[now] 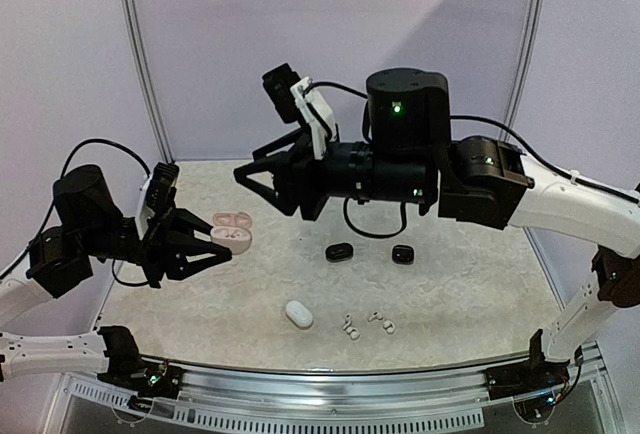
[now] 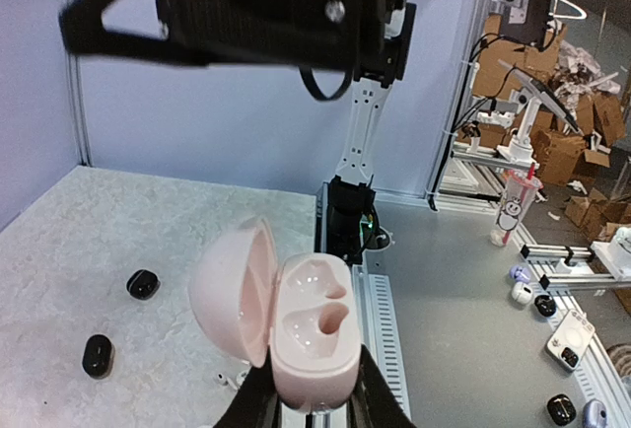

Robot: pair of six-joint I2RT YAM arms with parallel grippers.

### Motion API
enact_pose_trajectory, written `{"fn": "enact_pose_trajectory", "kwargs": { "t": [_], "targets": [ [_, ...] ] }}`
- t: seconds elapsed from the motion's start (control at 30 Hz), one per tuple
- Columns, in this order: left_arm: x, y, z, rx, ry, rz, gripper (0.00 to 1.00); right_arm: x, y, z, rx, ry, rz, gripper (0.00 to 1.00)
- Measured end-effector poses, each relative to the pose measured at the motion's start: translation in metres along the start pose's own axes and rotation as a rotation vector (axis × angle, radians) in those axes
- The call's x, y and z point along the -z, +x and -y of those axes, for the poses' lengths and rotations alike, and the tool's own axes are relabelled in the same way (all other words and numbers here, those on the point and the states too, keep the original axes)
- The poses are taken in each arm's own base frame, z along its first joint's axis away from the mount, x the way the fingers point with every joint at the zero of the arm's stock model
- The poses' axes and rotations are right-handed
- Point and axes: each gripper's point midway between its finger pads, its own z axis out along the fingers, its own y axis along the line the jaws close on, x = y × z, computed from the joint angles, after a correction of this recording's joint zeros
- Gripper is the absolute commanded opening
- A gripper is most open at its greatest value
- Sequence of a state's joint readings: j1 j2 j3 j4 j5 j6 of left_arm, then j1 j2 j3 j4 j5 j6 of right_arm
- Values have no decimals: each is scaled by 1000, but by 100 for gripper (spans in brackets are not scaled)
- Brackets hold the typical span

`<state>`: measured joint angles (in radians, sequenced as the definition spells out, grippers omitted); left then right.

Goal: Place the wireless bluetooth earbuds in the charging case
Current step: Pick up the right earbud from the corner of the board.

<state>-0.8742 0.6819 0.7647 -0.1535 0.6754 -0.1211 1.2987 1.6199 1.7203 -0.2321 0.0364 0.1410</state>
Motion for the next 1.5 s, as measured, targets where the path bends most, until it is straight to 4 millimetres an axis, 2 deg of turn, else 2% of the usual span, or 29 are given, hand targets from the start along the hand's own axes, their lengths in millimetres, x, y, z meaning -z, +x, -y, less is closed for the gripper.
{"fn": "enact_pose_trajectory", "kwargs": {
  "t": [0.1, 0.17, 0.27, 0.33, 0.37, 0.4, 0.43, 0.47, 0.5, 0.57, 0.63, 0.7, 0.8, 0.97, 1.13, 1.3, 1.5],
  "targets": [
    [-3, 10, -5, 47, -13, -8, 0, 5, -17, 23, -71, 42, 24, 48],
    [-4, 16, -8, 67, -20, -10, 0, 10, -22, 48, -134, 102, 18, 46],
    [-6, 23, -13, 89, -41, -12, 0, 25, -10, 107, -289, 278, -40, 43],
    [-6, 28, -16, 95, -55, -15, 0, 40, 15, 148, -394, 425, -110, 39],
    [-6, 30, -18, 96, -63, -16, 0, 51, 38, 172, -474, 521, -166, 38],
    [-6, 32, -19, 96, -67, -18, 0, 58, 55, 185, -521, 581, -210, 38],
    [-7, 33, -21, 91, -74, -18, 0, 70, 85, 201, -595, 673, -278, 38],
    [-7, 34, -22, 87, -81, -18, 0, 78, 104, 210, -631, 726, -324, 38],
    [-7, 36, -23, 79, -89, -18, 0, 87, 132, 217, -681, 790, -388, 38],
    [-6, 39, -24, 65, -94, -20, 0, 101, 183, 218, -752, 884, -520, 40],
    [-5, 44, -26, 49, -101, -23, 0, 112, 224, 214, -797, 949, -633, 41],
    [-5, 53, -27, 27, -106, -30, 0, 121, 254, 209, -835, 997, -721, 42],
    [-2, 71, -25, -20, -103, -48, 0, 126, 282, 205, -873, 1031, -804, 42],
    [3, 88, -22, -155, -96, -47, 0, 123, 313, 201, -904, 1045, -897, 42],
    [7, 86, -19, -286, -99, -27, 0, 125, 341, 195, -945, 1052, -962, 43],
    [10, 93, -18, -365, -102, -23, 0, 125, 354, 192, -997, 1065, -970, 42],
    [12, 100, -18, -436, -104, -33, 0, 117, 364, 189, -1046, 1068, -967, 34]
  ]
}}
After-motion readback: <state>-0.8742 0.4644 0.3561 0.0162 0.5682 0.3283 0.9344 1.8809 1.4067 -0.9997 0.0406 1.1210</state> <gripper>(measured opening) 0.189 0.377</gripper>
